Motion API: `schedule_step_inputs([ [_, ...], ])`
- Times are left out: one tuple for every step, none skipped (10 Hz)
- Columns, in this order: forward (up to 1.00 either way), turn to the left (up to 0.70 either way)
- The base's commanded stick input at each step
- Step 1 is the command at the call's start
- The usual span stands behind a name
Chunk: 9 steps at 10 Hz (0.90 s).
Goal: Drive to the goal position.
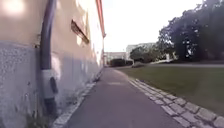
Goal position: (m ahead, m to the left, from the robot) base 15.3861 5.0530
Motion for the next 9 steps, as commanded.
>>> schedule_step_inputs([
  [0.7, 0.0],
  [0.7, 0.0],
  [0.7, 0.0],
  [0.7, 0.0],
  [0.7, 0.0],
  [0.7, 0.0],
  [0.7, 0.0],
  [0.7, 0.0],
  [0.7, 0.0],
])
